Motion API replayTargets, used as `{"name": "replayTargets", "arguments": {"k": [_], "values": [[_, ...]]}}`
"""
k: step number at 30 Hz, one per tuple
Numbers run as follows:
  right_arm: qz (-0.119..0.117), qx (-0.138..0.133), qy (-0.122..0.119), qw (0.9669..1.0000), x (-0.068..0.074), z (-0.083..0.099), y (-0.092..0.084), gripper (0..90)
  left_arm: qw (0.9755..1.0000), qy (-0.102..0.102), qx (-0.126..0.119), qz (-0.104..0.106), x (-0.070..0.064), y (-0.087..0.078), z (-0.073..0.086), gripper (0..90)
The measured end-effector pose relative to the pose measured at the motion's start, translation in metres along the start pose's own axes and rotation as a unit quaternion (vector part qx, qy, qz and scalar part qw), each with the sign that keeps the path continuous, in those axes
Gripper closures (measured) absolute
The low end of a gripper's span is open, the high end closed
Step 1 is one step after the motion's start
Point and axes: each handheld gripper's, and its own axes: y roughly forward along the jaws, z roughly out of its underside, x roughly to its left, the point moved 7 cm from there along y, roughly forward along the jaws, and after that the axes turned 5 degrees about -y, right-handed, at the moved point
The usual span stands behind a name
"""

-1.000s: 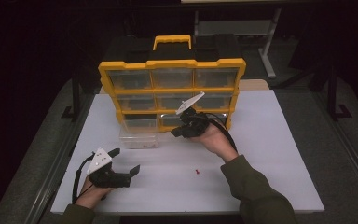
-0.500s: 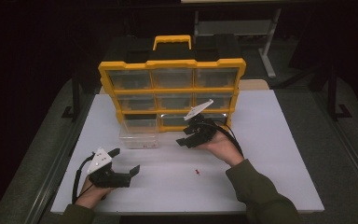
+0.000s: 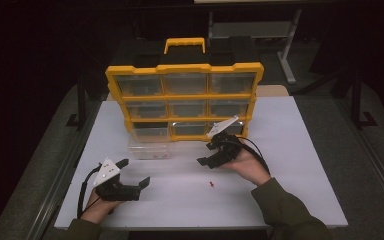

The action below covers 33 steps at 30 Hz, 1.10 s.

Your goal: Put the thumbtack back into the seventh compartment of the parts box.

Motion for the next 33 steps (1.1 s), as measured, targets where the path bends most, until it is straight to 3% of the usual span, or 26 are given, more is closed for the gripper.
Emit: {"name": "replayTargets", "arguments": {"k": [14,16,17,18,33], "values": [[-0.003,0.011,0.006,0.9999,0.008,0.023,-0.005,31.7,1.0000,-0.003,-0.004,0.000,0.000,0.000,-0.001,0.0],[0.001,0.013,-0.002,0.9999,0.007,0.027,-0.006,32.6,1.0000,-0.003,-0.005,0.000,0.000,0.000,-0.001,0.0],[-0.003,0.012,0.008,0.9999,0.009,0.028,-0.007,32.9,1.0000,-0.003,-0.004,0.001,-0.001,0.000,-0.001,0.0],[0.000,0.014,0.000,0.9999,0.008,0.030,-0.007,33.3,1.0000,-0.003,-0.004,0.000,-0.001,0.000,-0.001,0.0],[-0.013,0.026,0.006,0.9996,0.017,0.046,-0.001,43.5,1.0000,0.000,0.000,0.000,0.000,0.000,0.000,0.0]]}}
